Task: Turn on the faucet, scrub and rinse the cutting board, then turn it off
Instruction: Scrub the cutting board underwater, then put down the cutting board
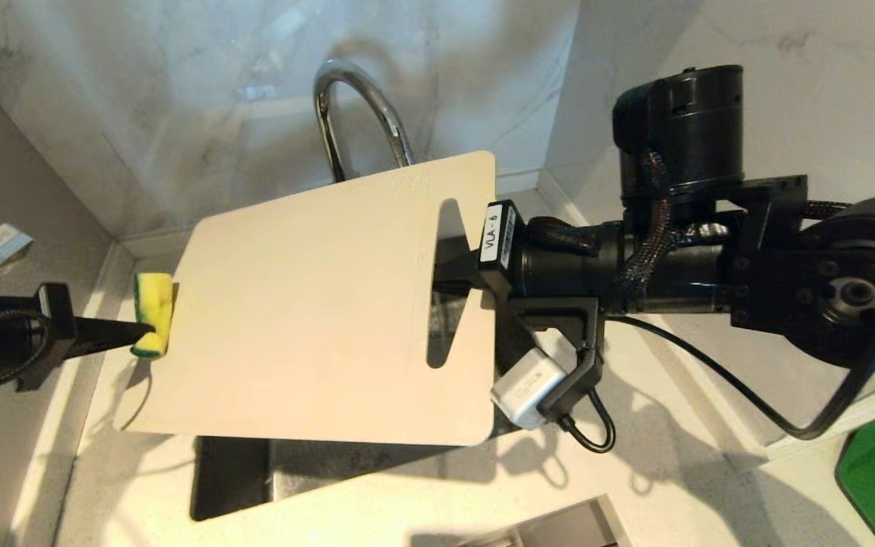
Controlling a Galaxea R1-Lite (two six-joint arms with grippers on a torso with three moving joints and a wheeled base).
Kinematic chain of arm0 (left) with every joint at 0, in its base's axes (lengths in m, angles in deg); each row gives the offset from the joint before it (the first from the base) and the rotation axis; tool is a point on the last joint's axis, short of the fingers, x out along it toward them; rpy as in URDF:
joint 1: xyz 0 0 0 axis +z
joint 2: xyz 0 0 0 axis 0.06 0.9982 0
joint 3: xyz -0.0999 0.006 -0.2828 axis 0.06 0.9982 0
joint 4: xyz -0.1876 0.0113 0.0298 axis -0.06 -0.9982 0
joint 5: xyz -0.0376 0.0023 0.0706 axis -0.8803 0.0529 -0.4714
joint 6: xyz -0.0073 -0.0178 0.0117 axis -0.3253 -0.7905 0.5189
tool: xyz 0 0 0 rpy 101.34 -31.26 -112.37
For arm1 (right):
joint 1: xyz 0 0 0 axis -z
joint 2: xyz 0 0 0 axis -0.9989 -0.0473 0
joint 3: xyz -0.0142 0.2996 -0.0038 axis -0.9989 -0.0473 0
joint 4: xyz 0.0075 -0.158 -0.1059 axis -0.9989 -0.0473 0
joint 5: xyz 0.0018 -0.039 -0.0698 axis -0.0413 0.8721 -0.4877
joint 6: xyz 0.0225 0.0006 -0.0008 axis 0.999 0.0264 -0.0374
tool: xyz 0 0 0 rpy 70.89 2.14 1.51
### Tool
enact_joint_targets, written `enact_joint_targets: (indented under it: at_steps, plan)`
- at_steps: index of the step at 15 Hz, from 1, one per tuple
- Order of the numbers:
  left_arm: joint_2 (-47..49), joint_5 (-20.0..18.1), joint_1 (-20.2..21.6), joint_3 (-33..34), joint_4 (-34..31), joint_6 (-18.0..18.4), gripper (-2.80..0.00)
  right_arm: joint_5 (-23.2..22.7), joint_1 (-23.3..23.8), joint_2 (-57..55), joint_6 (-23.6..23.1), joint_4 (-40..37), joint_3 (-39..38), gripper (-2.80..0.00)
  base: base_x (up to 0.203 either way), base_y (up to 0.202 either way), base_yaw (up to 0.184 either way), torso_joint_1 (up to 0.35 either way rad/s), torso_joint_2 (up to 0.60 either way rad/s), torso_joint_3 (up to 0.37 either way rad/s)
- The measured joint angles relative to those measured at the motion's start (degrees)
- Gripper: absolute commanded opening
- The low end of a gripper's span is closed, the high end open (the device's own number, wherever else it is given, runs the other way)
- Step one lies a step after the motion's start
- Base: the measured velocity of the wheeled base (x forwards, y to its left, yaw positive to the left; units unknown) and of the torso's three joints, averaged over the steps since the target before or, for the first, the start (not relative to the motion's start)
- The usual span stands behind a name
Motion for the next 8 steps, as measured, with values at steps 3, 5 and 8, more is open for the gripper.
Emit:
enact_joint_targets:
  at_steps: [3,5,8]
  plan:
    - [-2.58,-0.11,0.07,-1.52,-1.17,-0.09,-2.80,1.21,-0.03,4.61,0.20,-0.99,-2.92,-2.80,0.000,0.000,0.000,0.000,0.00,0.000]
    - [-3.14,-0.11,-0.15,-1.70,-1.20,-0.05,-2.80,2.74,-0.05,8.40,0.33,-1.18,-5.75,-2.80,0.000,0.000,0.000,0.000,0.00,0.000]
    - [-3.21,-0.11,-0.54,-1.86,-1.15,-0.02,-2.80,5.03,-0.18,15.08,1.18,-1.34,-12.32,-2.80,0.000,0.000,0.000,0.000,0.00,0.000]
